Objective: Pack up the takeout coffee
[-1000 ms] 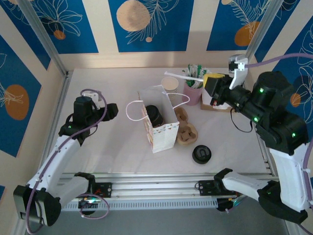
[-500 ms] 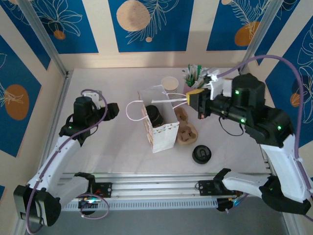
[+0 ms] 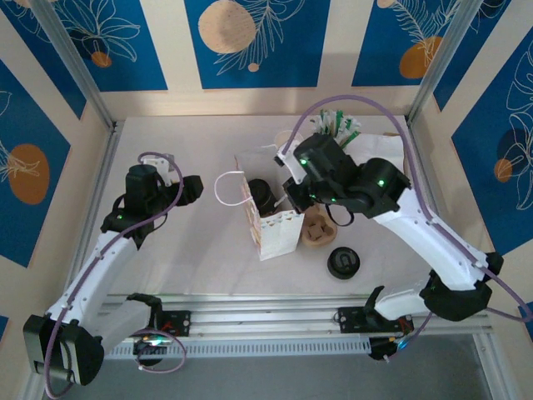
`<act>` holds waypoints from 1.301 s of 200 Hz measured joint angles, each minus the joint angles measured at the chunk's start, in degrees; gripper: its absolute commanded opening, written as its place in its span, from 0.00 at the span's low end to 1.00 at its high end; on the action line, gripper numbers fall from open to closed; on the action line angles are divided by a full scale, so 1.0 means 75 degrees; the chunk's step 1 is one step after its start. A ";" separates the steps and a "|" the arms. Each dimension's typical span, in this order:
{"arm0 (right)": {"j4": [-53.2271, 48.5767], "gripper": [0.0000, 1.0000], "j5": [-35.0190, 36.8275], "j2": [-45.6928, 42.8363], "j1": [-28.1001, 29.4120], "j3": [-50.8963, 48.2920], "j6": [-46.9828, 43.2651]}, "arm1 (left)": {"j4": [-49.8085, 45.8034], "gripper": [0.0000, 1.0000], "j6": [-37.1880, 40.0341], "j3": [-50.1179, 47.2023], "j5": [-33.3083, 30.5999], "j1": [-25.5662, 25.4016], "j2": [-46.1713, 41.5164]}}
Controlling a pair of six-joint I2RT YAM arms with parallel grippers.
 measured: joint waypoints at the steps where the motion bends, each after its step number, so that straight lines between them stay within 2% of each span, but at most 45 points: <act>1: 0.0000 0.00 0.0006 0.0006 0.0006 0.0000 -0.0006 | -0.0003 0.77 0.0000 0.0000 0.0000 0.0000 0.0000; 50: -0.0032 0.00 0.0460 0.0679 0.0172 0.0023 -0.0023 | -0.0003 0.77 0.0000 0.0000 0.0000 -0.0009 0.0000; 113: -0.0061 0.09 0.0627 0.1749 0.0099 0.0356 0.0254 | 0.0000 0.77 -0.0003 0.0000 0.0000 -0.0038 0.0020; 149: -0.0061 0.13 0.0621 0.2008 -0.0073 0.0504 0.0428 | 0.0000 0.77 -0.0003 0.0000 0.0000 -0.0038 0.0052; 206: -0.0093 0.24 0.0621 0.2145 -0.0140 0.0734 0.0519 | 0.0000 0.77 -0.0003 -0.0003 0.0000 -0.0050 0.0052; 260: -0.0102 0.24 0.0708 0.2142 -0.0140 0.0860 0.0516 | 0.0000 0.77 -0.0003 -0.0003 0.0000 -0.0052 0.0052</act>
